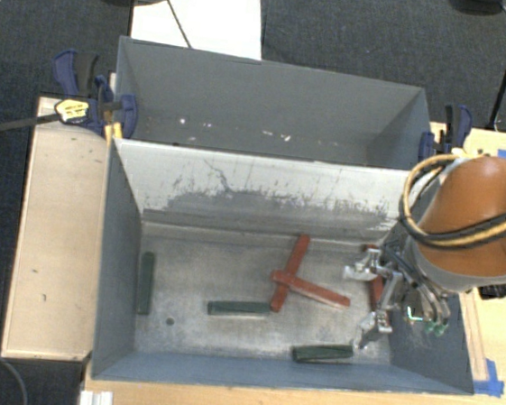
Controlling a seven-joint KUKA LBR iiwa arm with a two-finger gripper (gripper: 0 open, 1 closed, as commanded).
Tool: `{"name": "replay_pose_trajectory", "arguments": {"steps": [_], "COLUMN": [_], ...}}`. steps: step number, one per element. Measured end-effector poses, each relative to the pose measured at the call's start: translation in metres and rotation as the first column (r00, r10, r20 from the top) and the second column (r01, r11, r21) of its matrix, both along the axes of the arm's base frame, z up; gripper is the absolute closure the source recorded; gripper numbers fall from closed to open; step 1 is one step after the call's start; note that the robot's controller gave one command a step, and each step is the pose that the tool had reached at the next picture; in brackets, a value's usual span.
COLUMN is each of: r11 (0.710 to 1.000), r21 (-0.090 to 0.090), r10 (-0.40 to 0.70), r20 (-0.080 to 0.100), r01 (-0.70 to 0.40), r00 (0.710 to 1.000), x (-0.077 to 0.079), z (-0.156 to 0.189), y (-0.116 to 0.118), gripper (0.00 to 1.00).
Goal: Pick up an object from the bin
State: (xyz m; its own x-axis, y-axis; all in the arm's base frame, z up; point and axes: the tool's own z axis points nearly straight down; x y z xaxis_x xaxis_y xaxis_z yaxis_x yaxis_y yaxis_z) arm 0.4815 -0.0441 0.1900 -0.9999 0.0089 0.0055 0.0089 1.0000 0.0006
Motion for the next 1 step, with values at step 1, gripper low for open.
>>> {"name": "replay_pose_trajectory", "arguments": {"steps": [1], "r11": [1.000], "r21": [-0.001], "r10": [0.002], "r20": [0.008], "r01": [-0.002], "r00": [1.000], "x": [0.0018], "z": [0.0033], "y": [0.0001], "gripper": [0.00]}}
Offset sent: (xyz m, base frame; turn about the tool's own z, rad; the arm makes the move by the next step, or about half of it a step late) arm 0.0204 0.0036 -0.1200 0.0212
